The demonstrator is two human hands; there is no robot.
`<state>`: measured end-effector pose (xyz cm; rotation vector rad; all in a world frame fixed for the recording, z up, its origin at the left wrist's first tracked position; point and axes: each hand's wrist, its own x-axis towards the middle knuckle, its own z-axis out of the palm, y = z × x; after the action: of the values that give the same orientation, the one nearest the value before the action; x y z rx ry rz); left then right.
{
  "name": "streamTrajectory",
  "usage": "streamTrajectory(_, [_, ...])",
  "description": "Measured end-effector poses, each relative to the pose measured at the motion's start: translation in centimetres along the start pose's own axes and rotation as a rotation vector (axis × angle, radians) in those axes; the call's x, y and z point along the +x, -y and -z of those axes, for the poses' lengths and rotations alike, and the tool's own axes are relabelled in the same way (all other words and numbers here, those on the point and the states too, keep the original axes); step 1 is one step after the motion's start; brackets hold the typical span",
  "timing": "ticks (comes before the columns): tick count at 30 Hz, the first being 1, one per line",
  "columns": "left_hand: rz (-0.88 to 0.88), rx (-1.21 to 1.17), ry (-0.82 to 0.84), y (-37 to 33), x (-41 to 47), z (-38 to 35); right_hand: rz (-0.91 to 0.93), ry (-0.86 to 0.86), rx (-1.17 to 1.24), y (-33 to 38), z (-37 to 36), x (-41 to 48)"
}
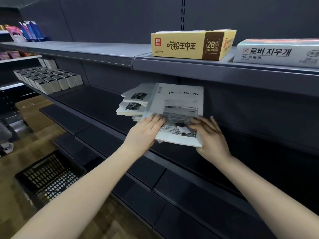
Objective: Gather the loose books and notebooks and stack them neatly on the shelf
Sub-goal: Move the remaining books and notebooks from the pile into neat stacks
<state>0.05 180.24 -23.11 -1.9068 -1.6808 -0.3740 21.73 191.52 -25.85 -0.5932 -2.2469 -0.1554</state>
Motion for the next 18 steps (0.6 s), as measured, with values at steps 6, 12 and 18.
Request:
streamTrajectory(6, [0.009, -0.082, 0.021, -3.4, 1.7, -1.2, 0.096, 0.035, -0.018, 0.1, 1.2, -2.3])
streamTrajectory(12, [-0.150, -0.069, 0.017, -7.1, 4.4, -1.5, -0.116, 0.102, -0.191, -1.9, 2.4, -4.5])
streamTrajectory(18, [-0.310, -0.058, 0.054, -12.2, 6.8, -2.3, -0.188, 0.176, -0.312, -5.1, 6.3, -8.8])
